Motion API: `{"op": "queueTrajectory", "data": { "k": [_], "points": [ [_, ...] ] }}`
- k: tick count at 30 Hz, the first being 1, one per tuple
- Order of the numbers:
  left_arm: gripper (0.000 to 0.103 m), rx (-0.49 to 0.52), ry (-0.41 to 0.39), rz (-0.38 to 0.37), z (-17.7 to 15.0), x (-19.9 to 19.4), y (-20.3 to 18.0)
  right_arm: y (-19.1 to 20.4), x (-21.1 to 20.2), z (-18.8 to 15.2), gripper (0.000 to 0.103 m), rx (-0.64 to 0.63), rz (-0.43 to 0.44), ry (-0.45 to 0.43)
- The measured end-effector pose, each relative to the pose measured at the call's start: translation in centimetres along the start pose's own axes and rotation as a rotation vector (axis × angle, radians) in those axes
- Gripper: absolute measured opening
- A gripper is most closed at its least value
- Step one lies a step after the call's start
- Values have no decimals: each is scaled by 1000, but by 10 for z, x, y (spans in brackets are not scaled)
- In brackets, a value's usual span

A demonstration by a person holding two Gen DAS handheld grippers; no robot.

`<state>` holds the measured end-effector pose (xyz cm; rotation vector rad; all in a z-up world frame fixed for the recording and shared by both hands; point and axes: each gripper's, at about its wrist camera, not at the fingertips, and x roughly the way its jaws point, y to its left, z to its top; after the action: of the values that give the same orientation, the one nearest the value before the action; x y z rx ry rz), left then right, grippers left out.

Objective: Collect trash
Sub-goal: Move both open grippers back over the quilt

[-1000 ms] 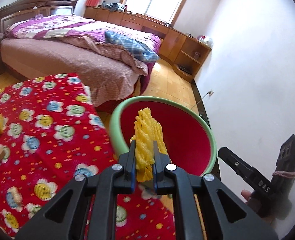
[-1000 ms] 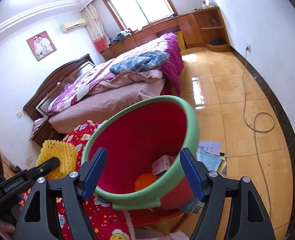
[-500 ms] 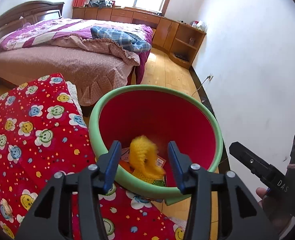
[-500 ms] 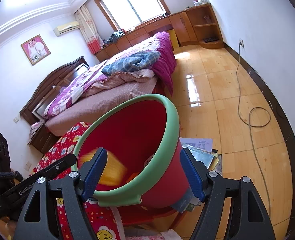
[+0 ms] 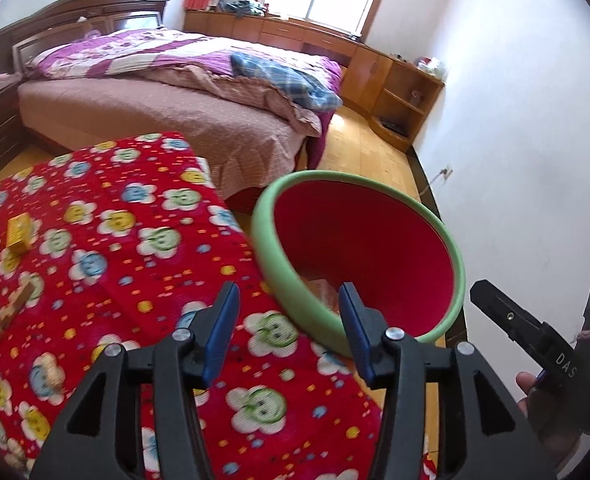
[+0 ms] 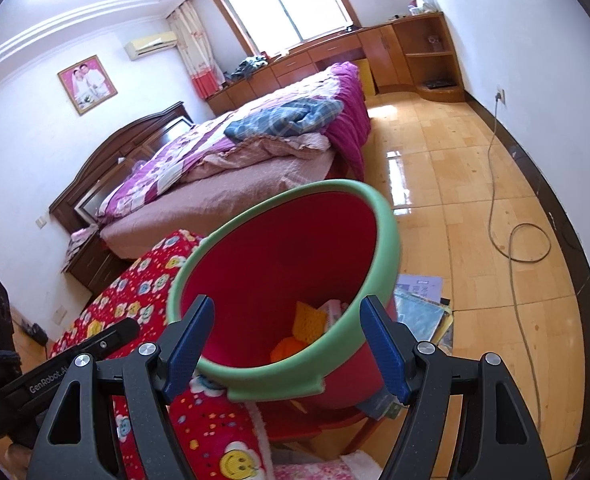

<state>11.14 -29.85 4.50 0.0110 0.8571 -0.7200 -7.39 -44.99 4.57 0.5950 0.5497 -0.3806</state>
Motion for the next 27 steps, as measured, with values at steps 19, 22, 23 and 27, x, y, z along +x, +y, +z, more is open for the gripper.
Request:
{"op": "queueTrajectory", "data": {
  "k": [19, 22, 23, 27],
  "points": [
    [51, -110, -72, 115, -19, -65, 67, 59, 3, -23, 76, -87, 77, 68],
    [52, -135, -88, 141, -21, -75, 81, 67, 4, -27, 76, -101, 85, 74],
    [51, -143, -91, 151, -21, -78, 86, 70, 5, -28, 76, -104, 88, 76],
    [51, -170, -101, 193, -26, -87, 105, 82, 11, -32, 76, -123, 98, 91]
  ]
}}
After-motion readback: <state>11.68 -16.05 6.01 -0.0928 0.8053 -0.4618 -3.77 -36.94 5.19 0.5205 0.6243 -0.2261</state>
